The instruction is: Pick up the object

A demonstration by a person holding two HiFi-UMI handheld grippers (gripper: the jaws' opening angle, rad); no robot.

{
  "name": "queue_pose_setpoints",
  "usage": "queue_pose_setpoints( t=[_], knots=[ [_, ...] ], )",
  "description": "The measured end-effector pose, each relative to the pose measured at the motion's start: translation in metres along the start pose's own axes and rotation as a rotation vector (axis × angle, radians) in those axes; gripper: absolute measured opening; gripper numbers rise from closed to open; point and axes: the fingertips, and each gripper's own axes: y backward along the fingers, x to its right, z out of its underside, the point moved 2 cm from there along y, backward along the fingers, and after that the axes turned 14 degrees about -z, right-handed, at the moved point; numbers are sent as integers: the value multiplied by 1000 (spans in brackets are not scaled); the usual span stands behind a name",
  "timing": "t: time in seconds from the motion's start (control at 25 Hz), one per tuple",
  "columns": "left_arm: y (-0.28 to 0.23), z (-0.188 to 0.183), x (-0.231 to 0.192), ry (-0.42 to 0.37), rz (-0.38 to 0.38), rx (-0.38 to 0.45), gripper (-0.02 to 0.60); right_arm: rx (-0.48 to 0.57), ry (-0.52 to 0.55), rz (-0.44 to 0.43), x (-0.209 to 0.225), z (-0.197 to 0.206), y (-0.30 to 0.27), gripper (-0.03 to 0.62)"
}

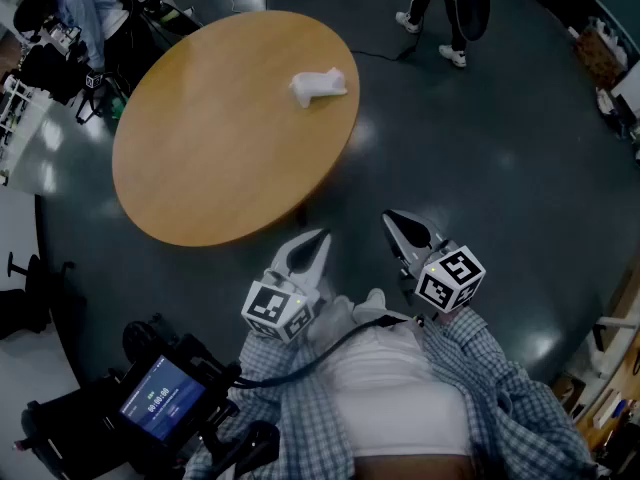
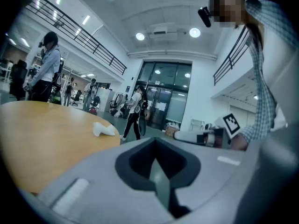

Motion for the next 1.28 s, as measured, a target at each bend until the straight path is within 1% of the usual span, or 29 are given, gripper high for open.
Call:
queue_pose_setpoints(
  t=[0.52, 0.76, 0.96, 1.12, 1.28],
  knots=[
    [-2, 0, 3, -6, 5, -7, -2, 2, -4, -4, 1, -1, 1, 3],
    [-4, -1, 4, -8, -5, -1, -2, 2, -12, 20, 8, -3, 5, 3],
    [-4, -4, 4, -17, -15, 12, -2, -6, -9, 20, 11, -2, 7, 3],
    [-6, -7, 17, -21, -45, 22, -2, -12, -12, 6, 18, -10, 21, 3],
    [-22, -15, 13, -1, -85, 10, -2, -45, 1, -13, 33, -24, 19, 3]
  ],
)
